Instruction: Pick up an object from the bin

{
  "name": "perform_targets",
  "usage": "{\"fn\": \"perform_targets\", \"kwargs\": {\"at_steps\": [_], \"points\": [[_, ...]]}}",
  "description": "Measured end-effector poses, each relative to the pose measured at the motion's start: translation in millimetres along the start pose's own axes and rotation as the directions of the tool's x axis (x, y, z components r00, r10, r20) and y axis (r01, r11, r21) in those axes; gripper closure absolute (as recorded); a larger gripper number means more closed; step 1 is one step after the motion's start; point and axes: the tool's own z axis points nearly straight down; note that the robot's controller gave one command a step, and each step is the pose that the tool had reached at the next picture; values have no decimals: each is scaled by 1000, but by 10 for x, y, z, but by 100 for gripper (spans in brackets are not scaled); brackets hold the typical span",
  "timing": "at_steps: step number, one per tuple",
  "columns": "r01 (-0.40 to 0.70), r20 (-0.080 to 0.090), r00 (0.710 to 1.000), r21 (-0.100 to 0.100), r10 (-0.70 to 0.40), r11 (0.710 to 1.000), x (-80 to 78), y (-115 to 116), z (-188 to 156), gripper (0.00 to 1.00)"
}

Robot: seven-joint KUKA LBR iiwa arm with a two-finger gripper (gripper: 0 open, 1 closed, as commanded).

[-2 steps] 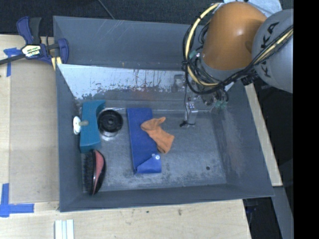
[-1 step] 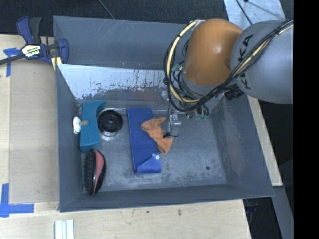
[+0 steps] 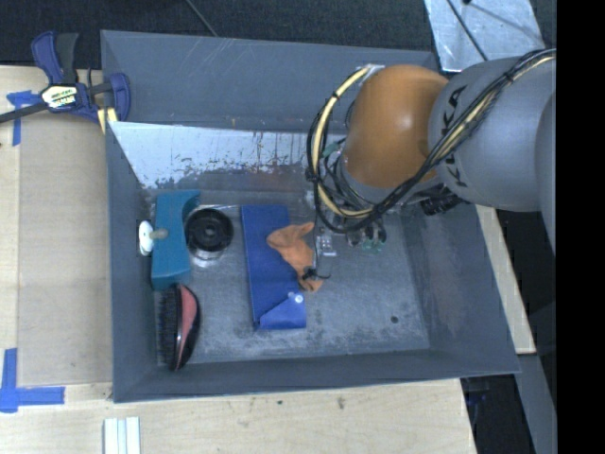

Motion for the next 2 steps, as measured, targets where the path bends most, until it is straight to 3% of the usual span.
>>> {"fn": "perform_targets", "kwargs": {"at_steps": [1, 2], "points": [[20, 1, 1000, 4, -20, 1000, -278, 23, 530, 100], [20, 1, 1000, 4, -20, 1000, -278, 23, 530, 100]]}}
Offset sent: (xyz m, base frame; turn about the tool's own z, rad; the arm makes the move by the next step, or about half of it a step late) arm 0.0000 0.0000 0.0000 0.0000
